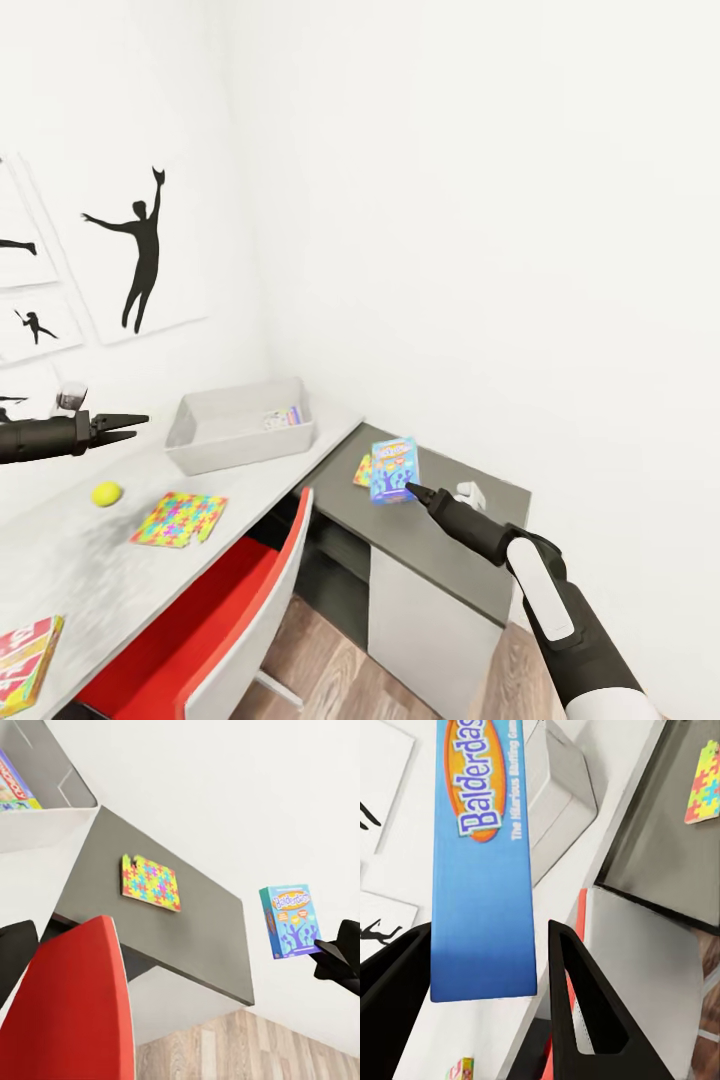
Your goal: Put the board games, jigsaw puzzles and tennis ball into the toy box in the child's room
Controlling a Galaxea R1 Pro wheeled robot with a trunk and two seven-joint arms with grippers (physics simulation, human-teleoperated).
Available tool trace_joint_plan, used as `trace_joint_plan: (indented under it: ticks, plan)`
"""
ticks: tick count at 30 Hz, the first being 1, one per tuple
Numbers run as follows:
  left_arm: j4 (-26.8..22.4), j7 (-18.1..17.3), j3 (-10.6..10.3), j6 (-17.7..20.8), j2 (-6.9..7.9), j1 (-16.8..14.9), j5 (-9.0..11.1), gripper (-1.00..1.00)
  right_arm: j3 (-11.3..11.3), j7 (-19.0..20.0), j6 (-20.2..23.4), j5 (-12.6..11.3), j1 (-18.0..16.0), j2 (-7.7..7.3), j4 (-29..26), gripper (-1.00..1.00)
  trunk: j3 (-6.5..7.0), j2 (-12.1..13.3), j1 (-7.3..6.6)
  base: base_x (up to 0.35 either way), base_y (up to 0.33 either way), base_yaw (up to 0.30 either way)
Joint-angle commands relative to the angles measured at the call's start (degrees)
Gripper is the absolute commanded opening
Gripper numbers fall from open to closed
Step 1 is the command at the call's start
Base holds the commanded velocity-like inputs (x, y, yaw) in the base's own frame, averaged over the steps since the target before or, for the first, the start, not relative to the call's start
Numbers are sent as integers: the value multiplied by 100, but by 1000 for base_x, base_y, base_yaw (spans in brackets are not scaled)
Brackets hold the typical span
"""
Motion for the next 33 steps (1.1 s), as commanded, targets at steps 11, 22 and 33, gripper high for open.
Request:
trace_joint_plan:
  ticks: [11, 22, 33]
  plan:
    - [-3, -42, 12, 55, -4, -9, -66, 100, -6, 14, 39, -34, -5, 3, -3, -100, 10, -13, 6, 251, -201, 185]
    - [-3, -52, 13, 55, -4, -9, -60, 100, -5, 14, 39, -34, -6, 4, -3, -100, 56, -13, 6, 149, -23, 261]
    - [-3, -62, 20, 55, -4, -9, -60, 100, -5, 16, 39, -34, -5, 2, -3, -100, 102, -13, 6, 9, 52, 262]
